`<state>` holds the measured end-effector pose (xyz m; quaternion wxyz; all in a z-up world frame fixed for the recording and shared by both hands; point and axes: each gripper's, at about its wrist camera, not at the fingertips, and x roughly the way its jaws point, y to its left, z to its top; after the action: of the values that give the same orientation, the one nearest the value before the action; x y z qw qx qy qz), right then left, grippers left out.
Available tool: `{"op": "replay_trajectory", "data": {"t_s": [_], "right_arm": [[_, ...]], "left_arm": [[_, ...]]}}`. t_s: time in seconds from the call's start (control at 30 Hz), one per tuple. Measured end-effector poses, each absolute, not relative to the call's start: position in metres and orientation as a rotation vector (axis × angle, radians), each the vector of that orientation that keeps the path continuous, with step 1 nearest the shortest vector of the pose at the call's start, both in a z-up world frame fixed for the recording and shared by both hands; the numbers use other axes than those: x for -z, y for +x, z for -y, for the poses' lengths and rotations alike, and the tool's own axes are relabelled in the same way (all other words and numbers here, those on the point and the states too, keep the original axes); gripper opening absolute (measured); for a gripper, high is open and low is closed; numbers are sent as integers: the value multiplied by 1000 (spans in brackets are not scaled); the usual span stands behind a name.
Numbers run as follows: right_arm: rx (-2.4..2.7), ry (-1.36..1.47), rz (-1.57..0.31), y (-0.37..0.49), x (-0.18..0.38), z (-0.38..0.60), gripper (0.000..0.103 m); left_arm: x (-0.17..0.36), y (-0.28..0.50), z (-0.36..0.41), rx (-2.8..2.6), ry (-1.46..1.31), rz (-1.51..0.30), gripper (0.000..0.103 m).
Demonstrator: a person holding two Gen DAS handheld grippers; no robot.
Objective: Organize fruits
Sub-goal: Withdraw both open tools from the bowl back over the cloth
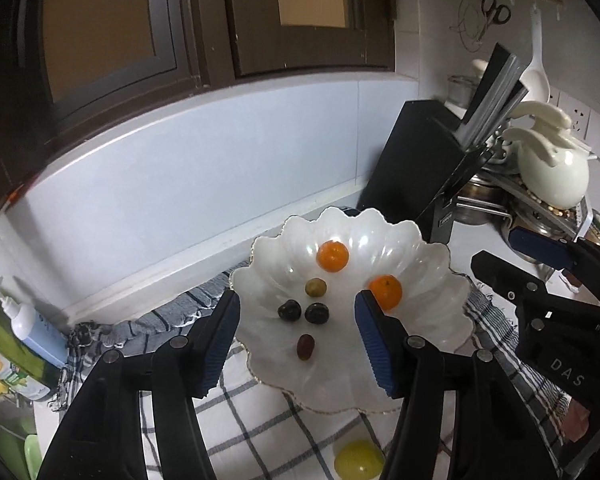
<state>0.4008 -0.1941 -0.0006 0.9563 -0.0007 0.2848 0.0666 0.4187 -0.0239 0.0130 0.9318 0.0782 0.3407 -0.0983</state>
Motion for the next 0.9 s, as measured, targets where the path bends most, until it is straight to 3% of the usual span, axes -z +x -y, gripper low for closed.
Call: {"op": "replay_trajectory", "data": {"t_s": [0.43, 0.9], "right_arm": [[-125, -31, -475, 344, -24, 188, 52], [-151, -3, -493, 307, -13, 187, 52]], "left_arm": [[-33, 364, 12, 223, 134, -629, 64], [-28, 314, 6, 249, 114, -602, 67]]}}
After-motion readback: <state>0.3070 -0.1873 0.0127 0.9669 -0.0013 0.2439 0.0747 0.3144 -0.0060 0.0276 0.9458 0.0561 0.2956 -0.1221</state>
